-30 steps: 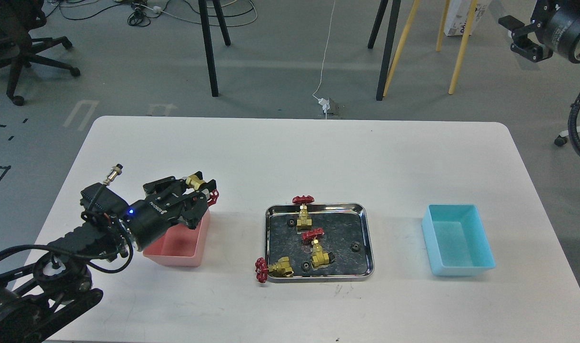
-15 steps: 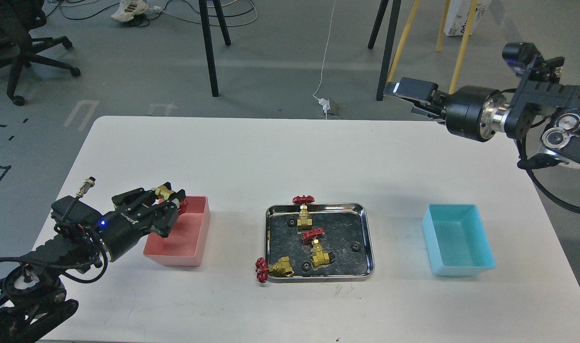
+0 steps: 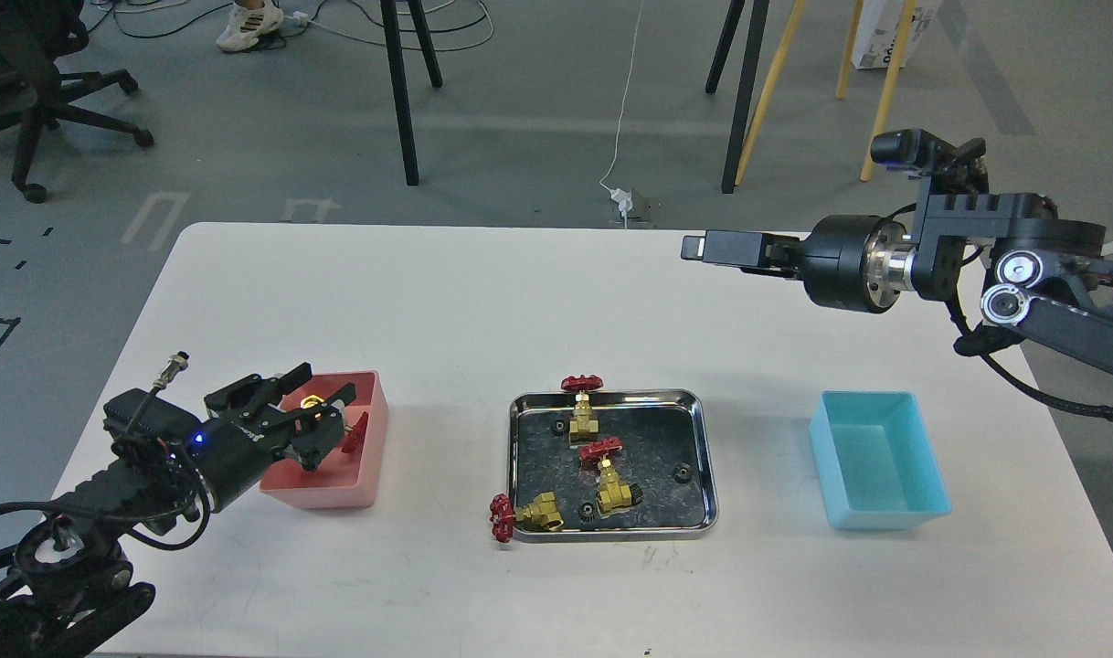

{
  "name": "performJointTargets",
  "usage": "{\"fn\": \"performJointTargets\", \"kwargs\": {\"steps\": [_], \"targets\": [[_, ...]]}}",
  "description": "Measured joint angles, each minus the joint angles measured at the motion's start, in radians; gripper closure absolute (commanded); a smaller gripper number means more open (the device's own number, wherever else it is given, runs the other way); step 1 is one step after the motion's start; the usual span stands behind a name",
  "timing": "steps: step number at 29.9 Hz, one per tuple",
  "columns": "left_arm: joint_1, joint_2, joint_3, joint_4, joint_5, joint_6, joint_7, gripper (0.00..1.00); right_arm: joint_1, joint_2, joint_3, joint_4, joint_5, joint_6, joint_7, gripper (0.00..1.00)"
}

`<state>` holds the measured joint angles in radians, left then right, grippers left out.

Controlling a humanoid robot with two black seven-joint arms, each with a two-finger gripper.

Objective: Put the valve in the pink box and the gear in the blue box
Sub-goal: 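Withdraw the left arm and move the right gripper toward the tray, then lower the right gripper onto the tray and grasp a brass gear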

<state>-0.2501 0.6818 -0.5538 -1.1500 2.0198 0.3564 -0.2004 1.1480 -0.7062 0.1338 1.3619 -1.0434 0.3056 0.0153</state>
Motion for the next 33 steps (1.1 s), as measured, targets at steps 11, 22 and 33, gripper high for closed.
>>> {"fn": "performJointTargets", "kwargs": {"steps": [11,22,33], "targets": [[-0.095,0.014,-0.07,-0.01,-0.375,-0.034,0.003,0.0,0.013,0.02,-0.02,0.027,-0.158,0.178,0.036,0.02],[-0.574,0.115,-0.152,0.094,-1.153,-0.336,0.002,0.0,0.146,0.149,-0.333,0.038,-0.446,0.183,0.14,0.04],[-0.951,0.112,-0.149,0.357,-1.222,-0.364,0.04,0.0,0.176,0.286,-0.535,-0.122,-0.794,0.183,0.323,0.07]]}}
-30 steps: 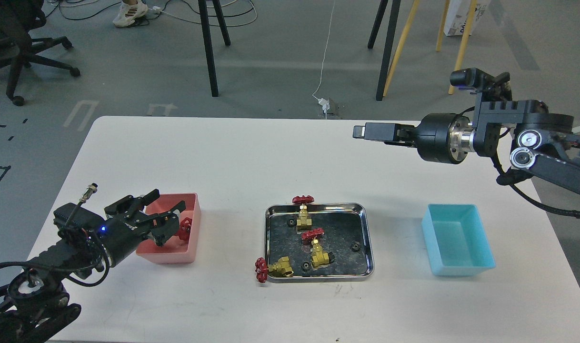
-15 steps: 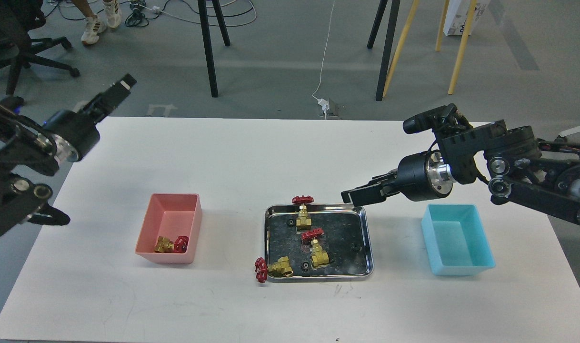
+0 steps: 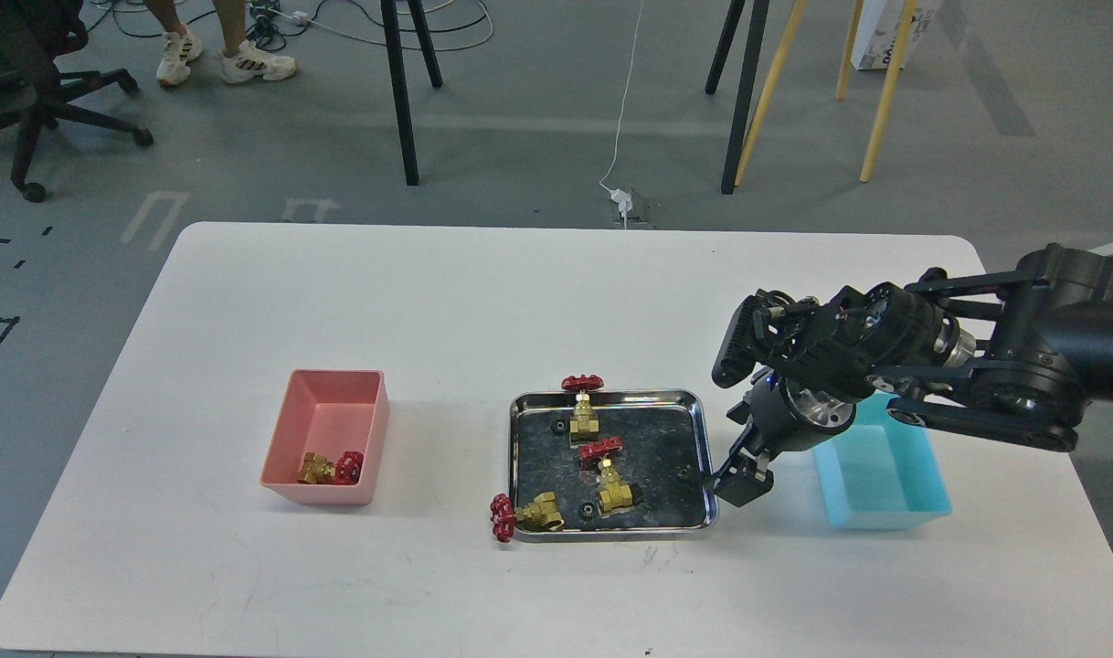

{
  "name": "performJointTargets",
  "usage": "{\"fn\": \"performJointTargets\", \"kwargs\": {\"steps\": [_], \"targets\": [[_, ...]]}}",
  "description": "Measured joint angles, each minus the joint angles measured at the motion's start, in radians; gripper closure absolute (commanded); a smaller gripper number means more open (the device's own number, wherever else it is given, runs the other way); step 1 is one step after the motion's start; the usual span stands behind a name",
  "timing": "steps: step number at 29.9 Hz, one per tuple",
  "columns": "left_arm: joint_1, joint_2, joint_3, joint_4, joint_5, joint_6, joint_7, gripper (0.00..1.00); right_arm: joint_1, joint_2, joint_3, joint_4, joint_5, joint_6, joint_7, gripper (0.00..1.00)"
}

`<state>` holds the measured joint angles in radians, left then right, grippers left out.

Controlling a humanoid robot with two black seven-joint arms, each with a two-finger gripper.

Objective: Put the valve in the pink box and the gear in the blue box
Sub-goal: 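Lower the right gripper onto the tray and grasp a brass gear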

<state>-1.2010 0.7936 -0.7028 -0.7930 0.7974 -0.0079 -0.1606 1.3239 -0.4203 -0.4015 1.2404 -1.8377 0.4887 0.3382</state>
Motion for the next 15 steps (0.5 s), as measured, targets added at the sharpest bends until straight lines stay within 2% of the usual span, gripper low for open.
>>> {"fn": "performJointTargets", "kwargs": {"steps": [6,15], "targets": [[-0.088,-0.003,0.01,0.024,-0.049,-0.006,0.026,0.0,-0.064,0.094,-0.008,-0.115,-0.049,0.0,0.011,0.07],[-0.119,0.0,0.011,0.035,-0.052,-0.006,0.035,0.0,-0.057,0.165,-0.008,-0.143,-0.056,0.0,0.012,0.07]]}}
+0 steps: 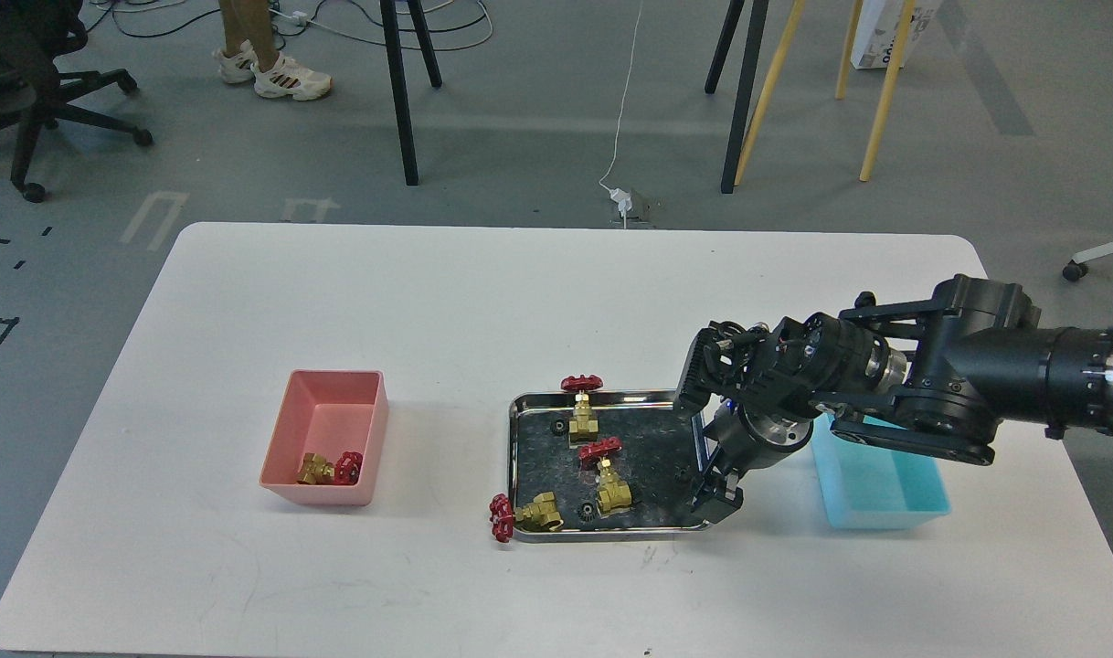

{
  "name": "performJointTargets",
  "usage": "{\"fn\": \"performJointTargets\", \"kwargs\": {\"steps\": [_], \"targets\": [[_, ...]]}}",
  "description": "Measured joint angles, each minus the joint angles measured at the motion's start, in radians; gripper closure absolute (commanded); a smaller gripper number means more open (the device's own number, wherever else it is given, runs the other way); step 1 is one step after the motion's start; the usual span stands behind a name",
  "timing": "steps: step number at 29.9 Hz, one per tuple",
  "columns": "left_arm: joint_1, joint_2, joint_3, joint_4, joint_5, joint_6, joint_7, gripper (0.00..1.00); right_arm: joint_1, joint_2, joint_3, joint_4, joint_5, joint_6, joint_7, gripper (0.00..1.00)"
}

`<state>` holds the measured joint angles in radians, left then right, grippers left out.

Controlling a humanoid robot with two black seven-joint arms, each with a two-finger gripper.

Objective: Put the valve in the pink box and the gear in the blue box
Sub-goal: 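Lower the right gripper onto the tray and grasp a brass gear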

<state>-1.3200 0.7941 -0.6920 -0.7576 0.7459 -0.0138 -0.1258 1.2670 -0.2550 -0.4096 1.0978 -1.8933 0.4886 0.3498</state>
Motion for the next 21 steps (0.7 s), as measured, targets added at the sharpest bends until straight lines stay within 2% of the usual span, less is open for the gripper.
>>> {"fn": "performJointTargets", "kwargs": {"steps": [10,21], "targets": [[-0.028,0.001,0.0,0.047,0.0,-0.009,0.0,0.0,-0.023,0.101,-0.002,-0.105,-0.028,0.0,0.0,0.07],[-0.032,0.003,0.0,0.047,0.0,-0.009,0.0,0.0,-0.037,0.118,-0.029,-0.133,-0.029,0.0,0.001,0.15]]}}
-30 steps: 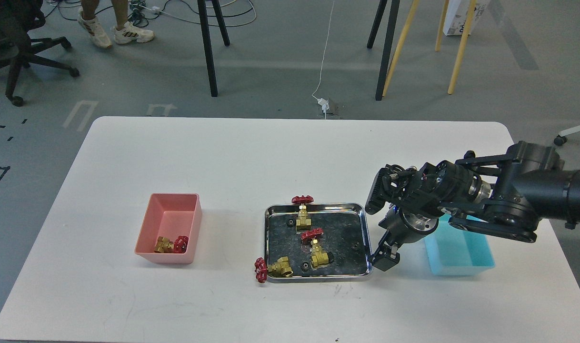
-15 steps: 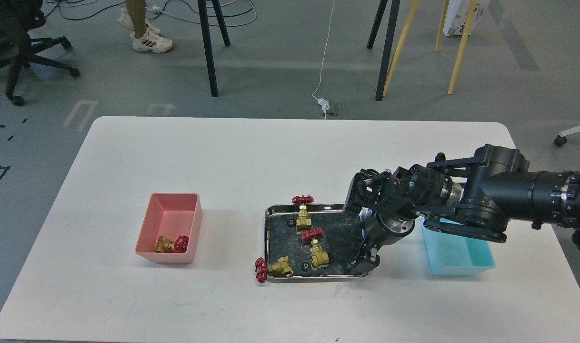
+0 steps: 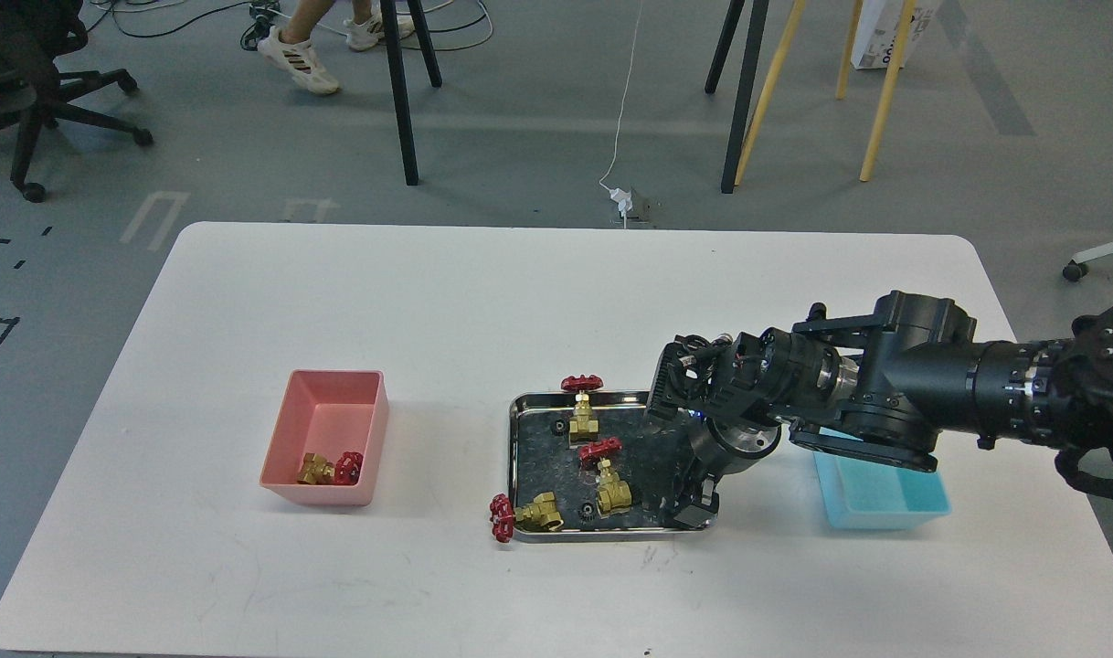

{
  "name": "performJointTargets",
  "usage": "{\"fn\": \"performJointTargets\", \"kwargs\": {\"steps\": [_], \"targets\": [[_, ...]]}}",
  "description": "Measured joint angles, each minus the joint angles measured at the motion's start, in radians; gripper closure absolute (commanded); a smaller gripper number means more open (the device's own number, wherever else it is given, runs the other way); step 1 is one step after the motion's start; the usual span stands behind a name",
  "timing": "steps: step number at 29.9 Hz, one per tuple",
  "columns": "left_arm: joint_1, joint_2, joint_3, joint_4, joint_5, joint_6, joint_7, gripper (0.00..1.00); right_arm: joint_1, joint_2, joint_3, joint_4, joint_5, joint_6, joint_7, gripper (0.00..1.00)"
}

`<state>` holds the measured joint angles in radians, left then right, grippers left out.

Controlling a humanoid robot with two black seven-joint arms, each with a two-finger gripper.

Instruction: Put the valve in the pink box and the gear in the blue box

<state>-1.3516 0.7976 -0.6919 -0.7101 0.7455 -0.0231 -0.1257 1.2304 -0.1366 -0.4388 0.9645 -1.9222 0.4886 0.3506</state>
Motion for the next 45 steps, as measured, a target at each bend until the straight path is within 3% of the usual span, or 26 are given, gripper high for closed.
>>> {"fn": "performJointTargets", "kwargs": {"steps": [3,13,16,21,27,36,40,45], "targets": [[-0.007,0.001,0.0,0.0,0.0,0.0,0.0,0.0,-0.001,0.002,-0.005,-0.012,0.0,-0.007,0.001,0.2],[-0.011,0.003,0.002,0.0,0.001,0.0,0.0,0.0,0.004,0.023,-0.024,-0.023,0.0,-0.021,0.015,0.47],[-0.011,0.005,0.003,0.0,0.002,0.0,0.0,0.0,0.009,0.028,-0.026,-0.023,0.0,-0.019,0.011,0.59],[-0.011,0.008,0.003,0.0,0.002,0.0,0.002,0.0,0.01,0.034,-0.026,-0.023,0.0,-0.018,0.003,0.67],[-0.011,0.023,0.003,0.0,0.002,0.0,0.006,0.0,0.012,0.036,-0.026,-0.023,0.0,-0.015,-0.011,0.85],[-0.009,0.026,0.003,0.0,0.002,-0.006,0.007,0.0,0.065,0.031,0.029,-0.022,0.037,-0.009,-0.033,0.88],[-0.004,0.019,0.003,-0.002,0.004,-0.006,0.007,0.0,0.127,-0.086,0.127,0.01,0.143,-0.001,-0.033,0.88],[-0.001,0.011,0.025,-0.006,0.009,-0.003,0.006,0.0,0.171,-0.401,0.147,0.197,0.208,0.0,-0.024,0.88]]}}
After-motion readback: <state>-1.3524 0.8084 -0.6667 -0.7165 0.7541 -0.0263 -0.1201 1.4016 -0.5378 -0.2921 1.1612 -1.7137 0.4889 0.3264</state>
